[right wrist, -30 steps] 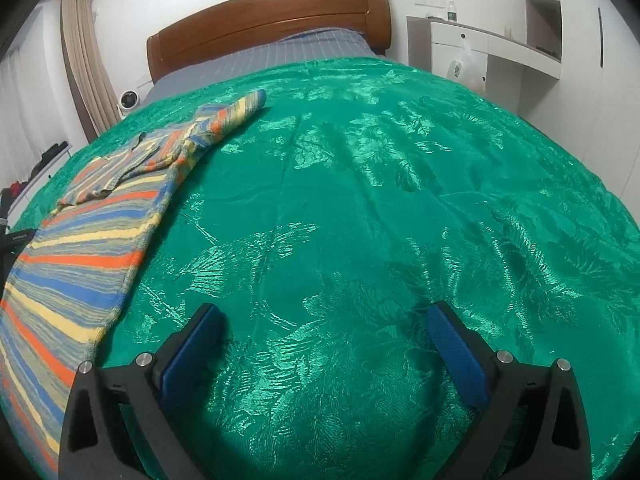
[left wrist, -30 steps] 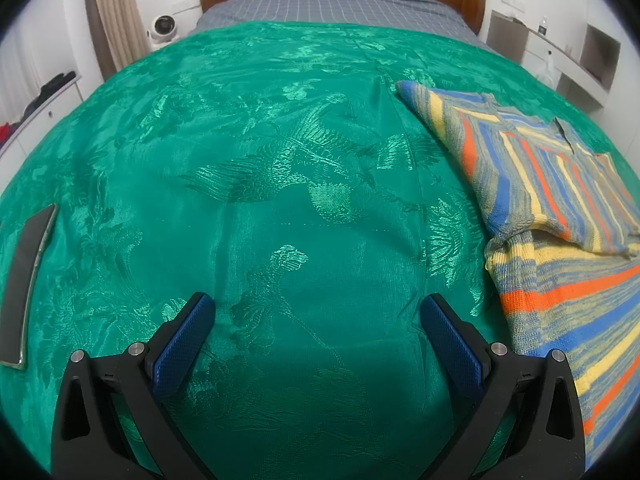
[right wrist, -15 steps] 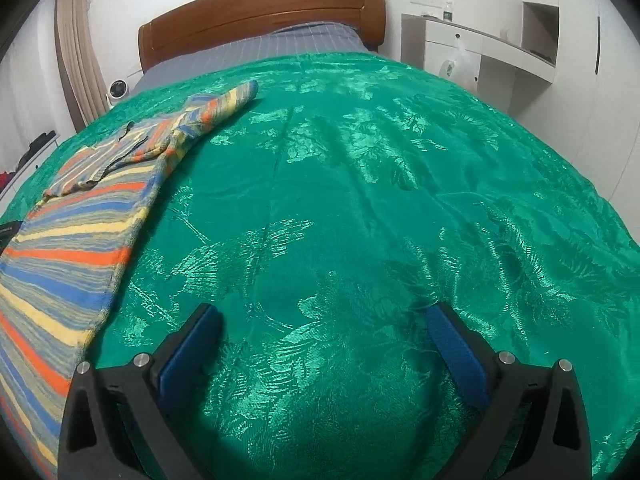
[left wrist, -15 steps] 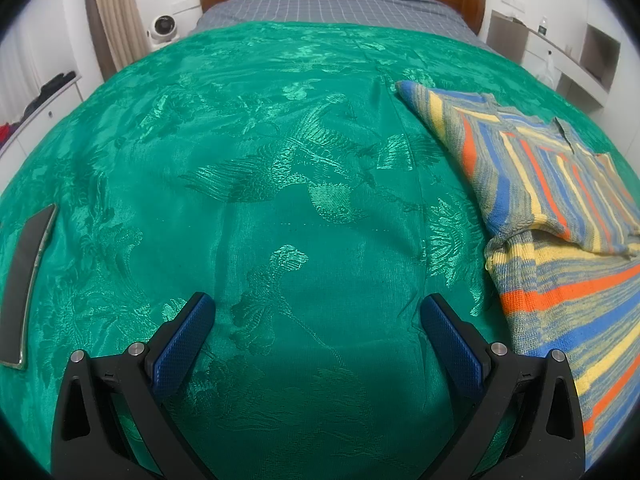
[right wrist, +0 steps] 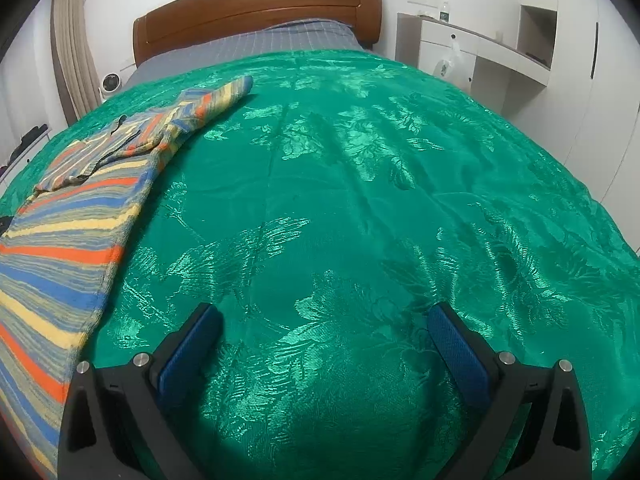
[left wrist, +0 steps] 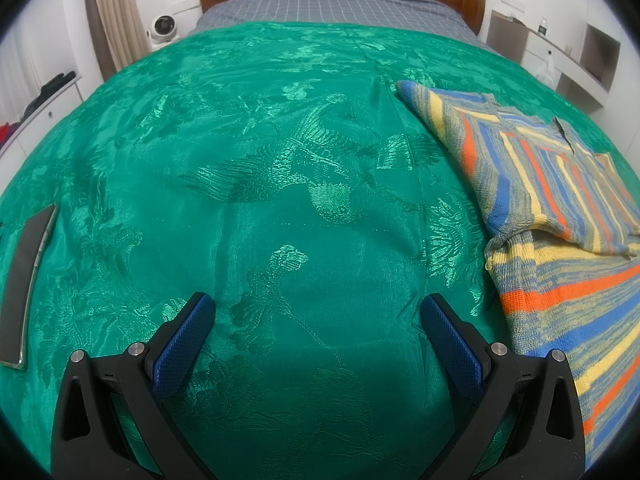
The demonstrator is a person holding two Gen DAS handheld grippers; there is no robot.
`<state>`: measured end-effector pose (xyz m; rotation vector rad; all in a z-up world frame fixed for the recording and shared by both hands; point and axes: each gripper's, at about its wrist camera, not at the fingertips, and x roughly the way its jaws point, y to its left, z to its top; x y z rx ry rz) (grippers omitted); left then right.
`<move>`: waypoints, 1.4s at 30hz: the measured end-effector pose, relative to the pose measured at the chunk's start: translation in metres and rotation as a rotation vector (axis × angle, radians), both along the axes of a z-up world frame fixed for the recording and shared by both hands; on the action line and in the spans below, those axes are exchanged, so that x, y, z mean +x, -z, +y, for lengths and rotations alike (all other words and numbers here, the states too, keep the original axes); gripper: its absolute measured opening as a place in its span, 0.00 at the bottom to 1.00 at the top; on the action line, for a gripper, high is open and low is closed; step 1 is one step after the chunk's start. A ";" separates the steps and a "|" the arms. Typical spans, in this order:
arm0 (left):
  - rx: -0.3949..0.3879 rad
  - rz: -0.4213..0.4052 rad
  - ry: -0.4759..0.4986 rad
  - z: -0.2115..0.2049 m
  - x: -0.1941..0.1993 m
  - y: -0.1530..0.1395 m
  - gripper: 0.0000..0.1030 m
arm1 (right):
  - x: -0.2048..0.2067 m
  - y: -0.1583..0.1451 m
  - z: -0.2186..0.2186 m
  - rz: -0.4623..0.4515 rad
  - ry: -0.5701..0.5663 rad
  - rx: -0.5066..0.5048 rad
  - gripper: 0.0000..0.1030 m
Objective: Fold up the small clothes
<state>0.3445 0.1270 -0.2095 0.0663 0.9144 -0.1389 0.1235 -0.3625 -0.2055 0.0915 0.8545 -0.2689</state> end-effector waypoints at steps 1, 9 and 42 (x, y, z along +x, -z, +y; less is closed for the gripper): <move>0.000 0.000 0.000 0.000 0.000 0.000 1.00 | 0.000 0.000 0.000 -0.001 0.000 0.000 0.99; -0.001 0.000 0.001 0.000 0.000 0.000 1.00 | 0.000 0.000 0.000 0.002 0.004 -0.006 0.99; -0.001 -0.001 0.003 0.000 0.000 0.000 1.00 | 0.000 -0.002 0.000 0.004 0.030 -0.020 0.99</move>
